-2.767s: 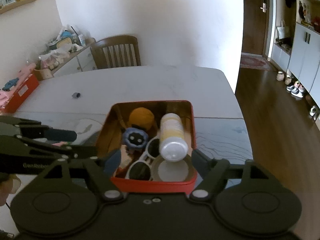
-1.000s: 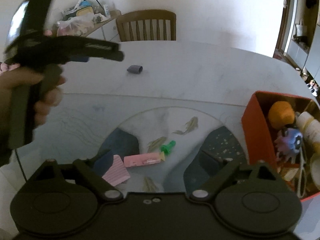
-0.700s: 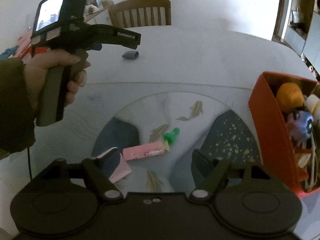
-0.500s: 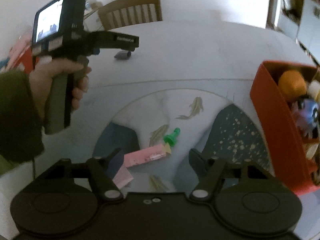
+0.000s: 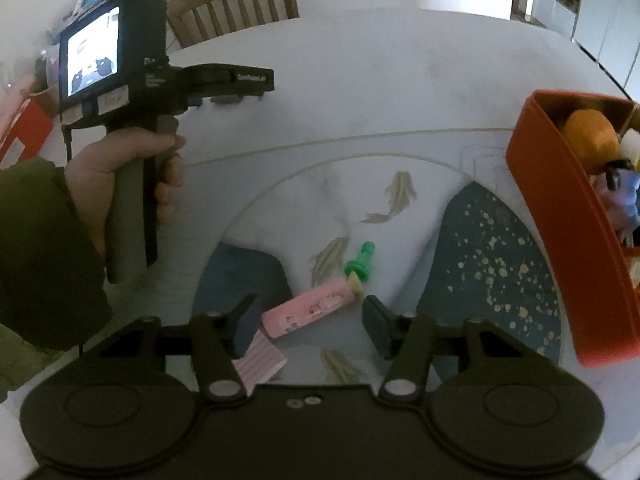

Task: Organize rigid objects
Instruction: 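Grasp the grey eraser with the left tool while the right tool grasps the pink tube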

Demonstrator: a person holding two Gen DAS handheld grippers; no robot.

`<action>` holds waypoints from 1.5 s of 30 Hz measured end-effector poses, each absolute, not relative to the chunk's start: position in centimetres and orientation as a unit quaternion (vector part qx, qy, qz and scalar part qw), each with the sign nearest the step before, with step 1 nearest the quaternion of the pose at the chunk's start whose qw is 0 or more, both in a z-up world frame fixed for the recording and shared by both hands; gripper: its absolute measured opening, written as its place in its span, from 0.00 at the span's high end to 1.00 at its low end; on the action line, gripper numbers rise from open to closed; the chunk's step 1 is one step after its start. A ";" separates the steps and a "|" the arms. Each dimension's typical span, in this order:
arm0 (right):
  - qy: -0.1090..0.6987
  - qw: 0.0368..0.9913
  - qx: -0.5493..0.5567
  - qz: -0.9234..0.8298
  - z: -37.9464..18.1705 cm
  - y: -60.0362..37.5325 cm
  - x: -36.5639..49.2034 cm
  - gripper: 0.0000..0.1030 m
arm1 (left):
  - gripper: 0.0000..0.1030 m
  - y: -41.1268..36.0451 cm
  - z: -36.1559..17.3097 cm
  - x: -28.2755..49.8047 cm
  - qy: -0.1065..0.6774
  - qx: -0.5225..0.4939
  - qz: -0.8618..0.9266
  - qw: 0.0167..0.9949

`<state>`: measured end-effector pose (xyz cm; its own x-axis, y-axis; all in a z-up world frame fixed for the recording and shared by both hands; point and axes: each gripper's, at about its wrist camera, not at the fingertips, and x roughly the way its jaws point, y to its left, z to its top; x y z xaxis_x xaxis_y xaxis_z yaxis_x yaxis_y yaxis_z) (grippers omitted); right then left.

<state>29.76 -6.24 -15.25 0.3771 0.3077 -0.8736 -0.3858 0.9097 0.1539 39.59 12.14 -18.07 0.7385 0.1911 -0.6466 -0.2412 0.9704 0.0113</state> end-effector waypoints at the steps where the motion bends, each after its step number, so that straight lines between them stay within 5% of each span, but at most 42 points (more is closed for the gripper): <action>1: 0.516 0.830 -0.042 0.209 -15.3 -6.1 29.7 0.51 | 0.34 12.2 -18.1 39.6 0.342 -0.037 0.116 0.932; 2: 0.515 0.830 -0.047 0.210 -15.4 -5.8 29.6 0.51 | 0.37 12.4 -18.1 39.8 0.341 -0.038 0.115 0.932; 4: 0.510 0.833 -0.062 0.207 -15.4 -5.5 29.3 0.68 | 0.47 12.3 -18.0 39.8 0.338 -0.035 0.113 0.934; 8: 0.505 0.835 -0.073 0.206 -15.4 -5.3 28.8 0.76 | 0.66 12.2 -17.9 39.6 0.336 -0.032 0.109 0.935; 13: 0.495 0.839 -0.083 0.208 -15.5 -6.0 29.0 0.85 | 0.66 12.2 -17.8 39.4 0.341 -0.031 0.106 0.933; 45: 0.405 0.891 -0.052 0.200 -8.0 -15.8 24.4 0.86 | 0.66 4.3 -7.8 26.4 0.351 -0.051 -0.028 0.934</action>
<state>24.45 -15.80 -8.04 0.5916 0.3145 -0.7423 -0.3993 0.9142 0.0691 26.38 4.34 -7.79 0.7518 -0.0887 -0.6534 0.0166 0.9931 -0.1158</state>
